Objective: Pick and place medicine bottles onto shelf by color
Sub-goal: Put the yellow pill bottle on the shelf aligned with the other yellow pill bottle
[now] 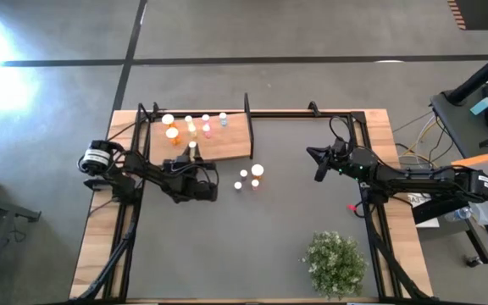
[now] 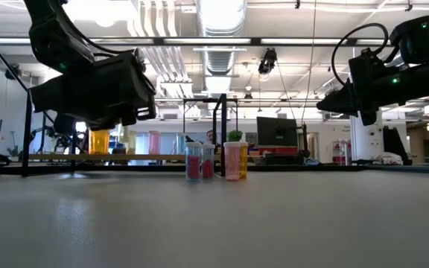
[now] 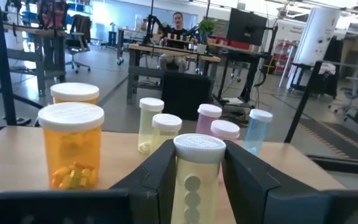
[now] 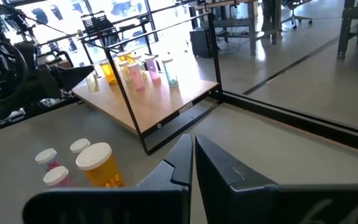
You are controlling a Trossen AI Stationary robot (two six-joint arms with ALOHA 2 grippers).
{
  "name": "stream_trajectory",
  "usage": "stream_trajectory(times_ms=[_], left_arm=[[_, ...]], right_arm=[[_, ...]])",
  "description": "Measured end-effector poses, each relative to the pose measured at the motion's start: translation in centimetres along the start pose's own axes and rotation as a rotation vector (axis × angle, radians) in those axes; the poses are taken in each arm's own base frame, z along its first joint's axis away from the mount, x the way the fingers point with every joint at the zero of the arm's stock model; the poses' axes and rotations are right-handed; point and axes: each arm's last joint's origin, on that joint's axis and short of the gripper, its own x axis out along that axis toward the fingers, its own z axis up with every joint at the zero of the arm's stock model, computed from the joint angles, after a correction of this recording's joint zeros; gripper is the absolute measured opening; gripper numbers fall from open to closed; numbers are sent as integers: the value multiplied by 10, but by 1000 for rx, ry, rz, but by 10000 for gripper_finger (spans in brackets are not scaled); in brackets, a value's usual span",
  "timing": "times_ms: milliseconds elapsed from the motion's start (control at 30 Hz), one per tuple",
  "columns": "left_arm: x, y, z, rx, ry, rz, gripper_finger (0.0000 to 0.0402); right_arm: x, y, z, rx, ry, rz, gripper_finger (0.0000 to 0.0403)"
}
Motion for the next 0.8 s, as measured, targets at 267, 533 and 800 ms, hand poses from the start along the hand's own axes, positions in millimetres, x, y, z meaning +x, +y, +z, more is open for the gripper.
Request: stream_trajectory(times_ms=[267,533,800], left_arm=[[1,-1,-4,0,-5,6,95],[8,-2,-17,6,-13,31,95],[22,0,-24,15,-26,86,95]], right_arm=[[0,0,0,0,0,0,9],[0,0,0,0,0,0,9],[0,0,0,0,0,0,9]])
